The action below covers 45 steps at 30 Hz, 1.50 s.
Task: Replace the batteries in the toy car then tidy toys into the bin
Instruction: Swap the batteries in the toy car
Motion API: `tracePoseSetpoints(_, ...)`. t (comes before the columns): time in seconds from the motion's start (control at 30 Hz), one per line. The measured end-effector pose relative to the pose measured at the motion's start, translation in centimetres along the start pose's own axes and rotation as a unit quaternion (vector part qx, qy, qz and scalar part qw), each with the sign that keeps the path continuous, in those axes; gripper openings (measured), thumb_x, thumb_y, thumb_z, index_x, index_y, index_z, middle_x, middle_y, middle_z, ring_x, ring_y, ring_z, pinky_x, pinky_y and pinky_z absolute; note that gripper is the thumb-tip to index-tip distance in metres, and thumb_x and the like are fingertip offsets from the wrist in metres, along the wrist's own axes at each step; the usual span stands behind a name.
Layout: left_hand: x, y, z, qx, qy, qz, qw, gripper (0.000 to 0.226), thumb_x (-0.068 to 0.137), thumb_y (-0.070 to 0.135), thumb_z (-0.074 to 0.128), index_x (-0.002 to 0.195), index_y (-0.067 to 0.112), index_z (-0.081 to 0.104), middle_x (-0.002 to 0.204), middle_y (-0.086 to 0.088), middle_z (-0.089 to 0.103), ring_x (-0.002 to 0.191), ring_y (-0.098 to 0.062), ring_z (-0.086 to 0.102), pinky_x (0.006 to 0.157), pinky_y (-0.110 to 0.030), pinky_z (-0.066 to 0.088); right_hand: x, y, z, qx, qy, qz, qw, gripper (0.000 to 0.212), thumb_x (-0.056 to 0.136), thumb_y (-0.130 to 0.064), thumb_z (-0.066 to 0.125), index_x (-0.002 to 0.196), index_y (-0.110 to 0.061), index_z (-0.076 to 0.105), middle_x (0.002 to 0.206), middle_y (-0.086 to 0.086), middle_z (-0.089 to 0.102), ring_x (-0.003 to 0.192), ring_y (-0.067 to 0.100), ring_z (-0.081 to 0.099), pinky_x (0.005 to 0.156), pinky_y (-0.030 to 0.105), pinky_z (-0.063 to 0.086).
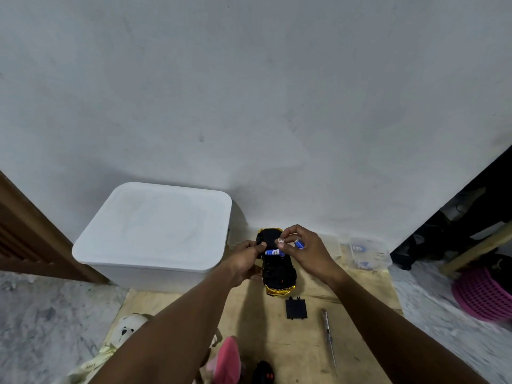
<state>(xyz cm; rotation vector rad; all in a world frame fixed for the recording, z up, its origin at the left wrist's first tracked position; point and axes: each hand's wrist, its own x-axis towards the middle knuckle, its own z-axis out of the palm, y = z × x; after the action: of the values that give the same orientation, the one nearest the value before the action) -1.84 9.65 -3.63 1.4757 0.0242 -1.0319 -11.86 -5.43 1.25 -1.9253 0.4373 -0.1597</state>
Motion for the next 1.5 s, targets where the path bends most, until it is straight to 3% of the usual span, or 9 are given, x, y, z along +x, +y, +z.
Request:
tracePoseSetpoints(0.27, -0.5, 0.8, -0.1, -0.014, -0.006, -0.004, 1.000, 0.018, 0.101, 0.026, 0.056, 0.109, 0.009, 0.054, 0.099, -0.013, 0.064, 0.047, -0.022, 0.061, 0.048, -0.036, 0.054, -0.5, 1.3, 1.5, -0.211, -0.004, -0.130, 0.969, 0.013, 0.081, -0.027, 0.077, 0.092, -0.033, 0.072, 0.100, -0.018, 0.065, 0.093, 0.005, 0.063, 0.082, 0.032, 0.053)
tracePoseSetpoints(0.5, -0.5, 0.7, -0.1, -0.003, -0.006, -0.007, 1.000, 0.020, 0.100, 0.025, 0.056, 0.112, 0.008, 0.053, 0.102, -0.015, 0.063, 0.056, -0.029, 0.062, 0.054, -0.042, 0.058, -0.9, 1.6, 1.7, -0.333, -0.005, -0.195, 0.923, 0.019, 0.087, -0.022, 0.071, 0.105, -0.028, 0.076, 0.107, -0.011, 0.071, 0.094, 0.012, 0.068, 0.078, 0.031, 0.056)
tracePoseSetpoints(0.67, -0.5, 0.8, 0.3, 0.000, 0.004, -0.001, 1.000, 0.025, 0.100, 0.025, 0.056, 0.116, 0.007, 0.053, 0.107, -0.016, 0.066, 0.065, -0.031, 0.063, 0.059, -0.044, 0.059, -0.6, 1.2, 1.8, -0.339, 0.008, -0.178, 0.924, 0.016, 0.085, -0.023, 0.072, 0.100, -0.026, 0.078, 0.104, -0.011, 0.072, 0.091, 0.012, 0.067, 0.078, 0.028, 0.053)
tracePoseSetpoints(0.83, -0.5, 0.7, 0.6, 0.013, 0.008, 0.006, 1.000, 0.025, 0.100, 0.023, 0.056, 0.117, 0.005, 0.053, 0.106, -0.016, 0.067, 0.055, -0.028, 0.063, 0.060, -0.046, 0.060, -0.3, 0.7, 1.5, -0.306, -0.019, -0.109, 0.946, 0.015, 0.082, -0.029, 0.074, 0.097, -0.029, 0.077, 0.097, -0.014, 0.069, 0.089, 0.009, 0.064, 0.077, 0.024, 0.050)
tracePoseSetpoints(1.0, -0.3, 0.8, 0.6, -0.007, -0.017, 0.005, 1.000, 0.024, 0.101, 0.024, 0.053, 0.118, 0.007, 0.052, 0.113, -0.017, 0.066, 0.062, -0.030, 0.063, 0.058, -0.043, 0.058, -0.1, 0.1, 1.0, -0.061, 0.030, -0.014, 0.998, 0.026, 0.087, -0.015, 0.053, 0.094, -0.023, 0.077, 0.097, -0.004, 0.070, 0.095, 0.009, 0.065, 0.085, 0.028, 0.054)
tracePoseSetpoints(1.17, -0.1, 1.5, 0.5, -0.013, 0.003, 0.013, 1.000, 0.028, 0.101, 0.025, 0.053, 0.121, 0.007, 0.053, 0.119, -0.017, 0.066, 0.054, -0.026, 0.065, 0.056, -0.043, 0.060, 0.0, -0.7, 0.1, 0.031, 0.055, 0.039, 0.997, 0.033, 0.094, -0.001, 0.052, 0.119, -0.016, 0.069, 0.103, 0.002, 0.068, 0.089, 0.009, 0.065, 0.078, 0.027, 0.057)
tracePoseSetpoints(1.27, 0.1, 1.6, 0.4, -0.022, 0.016, 0.016, 1.000, 0.028, 0.101, 0.025, 0.054, 0.122, 0.006, 0.053, 0.116, -0.018, 0.067, 0.059, -0.030, 0.066, 0.053, -0.040, 0.057, 0.0, -0.8, -0.2, 0.088, 0.081, 0.031, 0.992, 0.033, 0.084, 0.003, 0.069, 0.110, -0.017, 0.073, 0.099, 0.003, 0.075, 0.092, 0.013, 0.071, 0.082, 0.027, 0.058)
tracePoseSetpoints(1.37, -0.1, 1.5, 0.4, -0.027, 0.016, 0.014, 0.999, 0.026, 0.101, 0.025, 0.055, 0.120, 0.007, 0.052, 0.116, -0.018, 0.067, 0.064, -0.032, 0.066, 0.055, -0.042, 0.056, -0.3, -1.0, -0.2, 0.133, 0.119, 0.025, 0.984, 0.018, 0.083, -0.003, 0.075, 0.096, -0.014, 0.075, 0.097, 0.003, 0.075, 0.087, 0.016, 0.072, 0.069, 0.027, 0.059)
tracePoseSetpoints(1.5, -0.5, 1.3, 0.3, -0.026, 0.017, 0.011, 0.999, 0.023, 0.101, 0.025, 0.054, 0.117, 0.009, 0.052, 0.118, -0.018, 0.066, 0.078, -0.038, 0.066, 0.067, -0.049, 0.057, -0.3, -1.3, -0.2, 0.163, 0.102, 0.042, 0.980, 0.020, 0.091, -0.011, 0.069, 0.110, -0.018, 0.069, 0.104, 0.005, 0.070, 0.088, 0.022, 0.071, 0.059, 0.040, 0.062)
